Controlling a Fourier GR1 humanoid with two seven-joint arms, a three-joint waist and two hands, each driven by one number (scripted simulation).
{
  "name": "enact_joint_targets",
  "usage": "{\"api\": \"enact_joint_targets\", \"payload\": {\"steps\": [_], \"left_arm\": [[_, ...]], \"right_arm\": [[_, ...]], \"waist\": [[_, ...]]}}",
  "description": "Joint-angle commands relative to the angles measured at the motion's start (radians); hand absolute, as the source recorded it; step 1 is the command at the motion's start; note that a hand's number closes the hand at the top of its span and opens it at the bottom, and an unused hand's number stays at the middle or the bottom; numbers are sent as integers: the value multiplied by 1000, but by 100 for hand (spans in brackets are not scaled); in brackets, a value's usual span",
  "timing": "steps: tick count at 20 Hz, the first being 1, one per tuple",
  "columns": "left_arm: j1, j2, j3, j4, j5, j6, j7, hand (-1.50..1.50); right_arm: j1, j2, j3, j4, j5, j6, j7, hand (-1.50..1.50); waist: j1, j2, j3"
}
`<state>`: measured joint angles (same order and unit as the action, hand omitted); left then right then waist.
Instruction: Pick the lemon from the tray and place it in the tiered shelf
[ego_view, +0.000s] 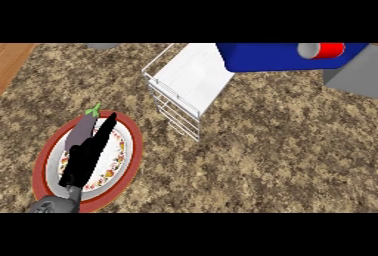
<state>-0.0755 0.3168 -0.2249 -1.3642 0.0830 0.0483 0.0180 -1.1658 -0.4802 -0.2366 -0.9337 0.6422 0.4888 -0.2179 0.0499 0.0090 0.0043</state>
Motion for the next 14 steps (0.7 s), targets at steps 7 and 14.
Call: {"api": "enact_joint_targets", "payload": {"steps": [7, 14], "left_arm": [[1, -12, -5, 25, -7, -32, -9, 0], [6, -30, -11, -2, -29, -10, 19, 0]], "right_arm": [[-250, 112, 59, 381, 124, -218, -51, 150], [-312, 190, 99, 544, 181, -285, -110, 150]], "waist": [[27, 18, -6], [23, 16, -5]]}}
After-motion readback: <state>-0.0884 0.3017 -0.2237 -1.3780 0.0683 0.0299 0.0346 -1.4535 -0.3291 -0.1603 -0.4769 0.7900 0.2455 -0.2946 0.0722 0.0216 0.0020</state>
